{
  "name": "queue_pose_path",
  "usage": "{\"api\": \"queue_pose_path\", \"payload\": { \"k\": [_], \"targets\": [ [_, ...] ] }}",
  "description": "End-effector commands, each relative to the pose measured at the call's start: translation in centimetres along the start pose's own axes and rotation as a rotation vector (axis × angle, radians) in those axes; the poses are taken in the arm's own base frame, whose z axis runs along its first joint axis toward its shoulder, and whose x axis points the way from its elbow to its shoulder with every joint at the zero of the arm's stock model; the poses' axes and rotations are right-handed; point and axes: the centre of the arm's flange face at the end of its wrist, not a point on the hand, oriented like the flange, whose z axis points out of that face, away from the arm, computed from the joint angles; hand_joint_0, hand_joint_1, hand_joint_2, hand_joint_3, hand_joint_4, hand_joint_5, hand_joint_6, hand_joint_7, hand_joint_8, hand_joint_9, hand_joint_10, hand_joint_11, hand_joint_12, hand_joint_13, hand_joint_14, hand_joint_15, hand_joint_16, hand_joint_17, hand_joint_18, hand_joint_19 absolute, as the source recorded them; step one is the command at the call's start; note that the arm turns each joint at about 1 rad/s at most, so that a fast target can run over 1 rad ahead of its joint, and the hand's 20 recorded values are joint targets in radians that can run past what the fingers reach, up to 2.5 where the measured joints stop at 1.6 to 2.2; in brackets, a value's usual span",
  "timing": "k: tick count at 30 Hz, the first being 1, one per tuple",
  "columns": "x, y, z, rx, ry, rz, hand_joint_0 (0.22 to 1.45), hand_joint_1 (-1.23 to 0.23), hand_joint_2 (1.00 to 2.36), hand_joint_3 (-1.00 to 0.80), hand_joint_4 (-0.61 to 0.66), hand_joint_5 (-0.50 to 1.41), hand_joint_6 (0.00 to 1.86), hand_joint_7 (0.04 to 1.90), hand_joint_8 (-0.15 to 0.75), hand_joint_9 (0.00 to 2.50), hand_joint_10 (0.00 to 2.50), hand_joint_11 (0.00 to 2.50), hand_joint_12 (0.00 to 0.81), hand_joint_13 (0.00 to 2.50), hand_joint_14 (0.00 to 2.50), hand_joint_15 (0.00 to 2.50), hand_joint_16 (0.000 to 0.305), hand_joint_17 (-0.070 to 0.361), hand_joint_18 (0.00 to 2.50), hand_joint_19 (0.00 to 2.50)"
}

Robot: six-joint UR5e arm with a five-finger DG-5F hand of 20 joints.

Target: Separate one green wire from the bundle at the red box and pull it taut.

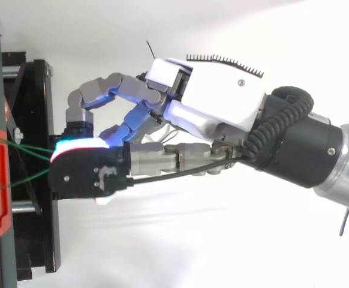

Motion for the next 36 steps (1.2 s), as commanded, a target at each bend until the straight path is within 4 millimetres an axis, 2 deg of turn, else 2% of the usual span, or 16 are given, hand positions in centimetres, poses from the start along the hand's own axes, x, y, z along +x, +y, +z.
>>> {"api": "queue_pose_path", "payload": {
  "k": [1, 6, 11, 15, 18, 21, 22, 24, 26, 29, 30, 36],
  "targets": [
    [-0.01, -0.10, -0.06, 0.004, 0.000, -0.003, 0.64, -0.79, 1.00, -0.45, 0.14, -0.17, 0.90, 1.21, 0.283, 1.07, 0.03, 0.86, 0.403, 0.80, 0.02, 0.42, 0.054, 0.121, 0.85, 0.56],
    [0.00, -0.03, -0.04, 0.003, 0.000, -0.003, 0.62, -0.73, 1.00, -0.49, 0.15, -0.16, 0.90, 1.22, 0.284, 1.09, 0.03, 0.86, 0.403, 0.81, 0.02, 0.42, 0.053, 0.120, 0.86, 0.56],
    [0.07, -0.11, -0.11, 0.005, 0.000, -0.008, 0.62, -0.78, 1.02, -0.27, 0.11, -0.16, 0.91, 1.27, 0.285, 1.09, 0.03, 0.86, 0.408, 0.82, 0.02, 0.43, 0.053, 0.120, 0.86, 0.56],
    [0.18, -0.12, -0.15, 0.005, 0.001, -0.008, 0.61, -0.78, 1.02, -0.25, 0.13, -0.16, 0.91, 1.25, 0.284, 1.08, 0.03, 0.85, 0.407, 0.80, 0.02, 0.43, 0.053, 0.120, 0.85, 0.57],
    [0.28, -0.12, -0.19, 0.005, 0.001, -0.008, 0.54, -0.57, 1.00, -0.44, 0.15, -0.16, 0.90, 1.21, 0.294, 1.10, 0.02, 0.84, 0.426, 0.81, 0.02, 0.42, 0.056, 0.126, 0.86, 0.59],
    [0.17, -0.12, -0.15, 0.005, 0.000, -0.007, 0.56, -0.49, 1.01, -0.42, 0.16, -0.15, 0.90, 1.24, 0.298, 1.12, 0.02, 0.84, 0.427, 0.83, 0.02, 0.43, 0.056, 0.127, 0.88, 0.59],
    [0.17, -0.12, -0.15, 0.005, 0.000, -0.007, 0.58, -0.46, 1.01, -0.37, 0.15, -0.15, 0.89, 1.26, 0.297, 1.13, 0.02, 0.83, 0.427, 0.84, 0.02, 0.43, 0.055, 0.125, 0.87, 0.60],
    [0.29, 0.06, -0.19, 0.002, 0.001, -0.004, 0.58, -0.48, 1.02, -0.30, 0.15, -0.14, 0.89, 1.27, 0.302, 1.13, 0.02, 0.83, 0.428, 0.84, 0.02, 0.43, 0.055, 0.125, 0.88, 0.61],
    [0.30, -0.05, -0.17, 0.004, 0.001, -0.001, 0.56, -0.56, 1.02, -0.18, 0.16, -0.14, 0.89, 1.28, 0.314, 1.15, 0.02, 0.83, 0.445, 0.86, 0.02, 0.43, 0.059, 0.133, 0.92, 0.59],
    [0.30, -0.05, -0.17, 0.004, 0.001, -0.001, 0.56, -0.60, 1.02, -0.13, 0.16, -0.14, 0.89, 1.26, 0.327, 1.16, 0.02, 0.83, 0.461, 0.88, 0.01, 0.42, 0.062, 0.140, 0.95, 0.57],
    [0.19, -0.04, -0.13, 0.004, 0.000, 0.000, 0.57, -0.68, 1.02, -0.08, 0.16, -0.14, 0.89, 1.29, 0.335, 1.16, 0.02, 0.85, 0.464, 0.88, 0.02, 0.43, 0.063, 0.142, 0.95, 0.57],
    [0.29, -0.06, -0.18, 0.005, 0.001, -0.001, 0.59, -0.77, 1.02, -0.07, 0.11, -0.15, 0.90, 1.27, 0.305, 1.11, 0.02, 0.86, 0.432, 0.84, 0.02, 0.44, 0.059, 0.132, 0.90, 0.57]
  ]
}}
